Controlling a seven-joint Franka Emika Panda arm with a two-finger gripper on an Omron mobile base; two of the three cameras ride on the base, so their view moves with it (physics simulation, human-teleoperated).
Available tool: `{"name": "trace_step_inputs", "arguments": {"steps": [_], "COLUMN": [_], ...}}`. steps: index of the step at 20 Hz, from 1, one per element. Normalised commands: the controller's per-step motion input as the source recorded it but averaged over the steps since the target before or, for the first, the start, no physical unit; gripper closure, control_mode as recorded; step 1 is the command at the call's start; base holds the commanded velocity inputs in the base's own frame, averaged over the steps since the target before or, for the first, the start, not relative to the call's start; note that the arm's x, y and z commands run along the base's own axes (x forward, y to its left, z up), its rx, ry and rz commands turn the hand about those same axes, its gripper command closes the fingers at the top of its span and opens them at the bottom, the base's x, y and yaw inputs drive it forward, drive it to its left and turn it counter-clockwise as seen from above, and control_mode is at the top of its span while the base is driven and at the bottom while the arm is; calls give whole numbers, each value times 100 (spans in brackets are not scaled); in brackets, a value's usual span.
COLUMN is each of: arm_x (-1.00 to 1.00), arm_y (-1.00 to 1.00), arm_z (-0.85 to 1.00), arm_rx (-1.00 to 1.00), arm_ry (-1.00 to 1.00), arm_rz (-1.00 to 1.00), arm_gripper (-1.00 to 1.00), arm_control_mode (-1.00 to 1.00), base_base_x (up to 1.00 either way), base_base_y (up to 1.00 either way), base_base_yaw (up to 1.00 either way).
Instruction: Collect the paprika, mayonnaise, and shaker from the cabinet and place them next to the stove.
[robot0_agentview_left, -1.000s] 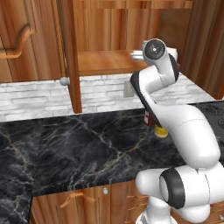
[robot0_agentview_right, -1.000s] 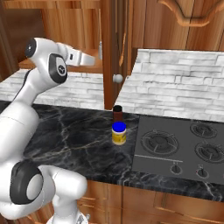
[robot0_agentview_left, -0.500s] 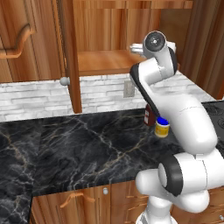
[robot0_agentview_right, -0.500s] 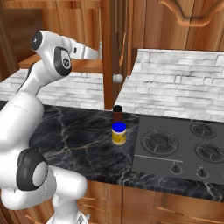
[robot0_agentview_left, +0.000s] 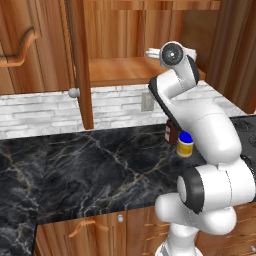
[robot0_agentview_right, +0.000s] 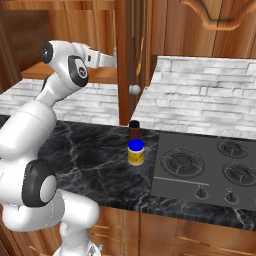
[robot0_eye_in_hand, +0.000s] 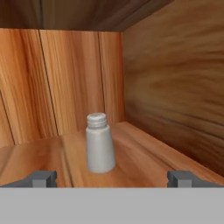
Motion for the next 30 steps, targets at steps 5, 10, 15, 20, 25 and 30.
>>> {"name": "trace_step_inputs", "arguments": {"steps": [5, 10, 15, 20, 25, 30], "arm_x": [27, 30, 37, 28, 20, 23], "arm_y": [0, 0, -1, -16, -22, -1], "arm_z": [-5, 0, 0, 0, 0, 0], "arm_rx": [0, 0, 0, 0, 0, 0], "arm_ry": [-4, 0, 0, 0, 0, 0], "arm_rz": [0, 0, 0, 0, 0, 0], "arm_gripper": [-100, -100, -100, -100, -100, -100], "arm_control_mode": [-100, -100, -100, -100, -100, -100], "base_base_x": [0, 0, 0, 0, 0, 0], "base_base_y": [0, 0, 0, 0, 0, 0], "base_base_yaw": [0, 0, 0, 0, 0, 0]}}
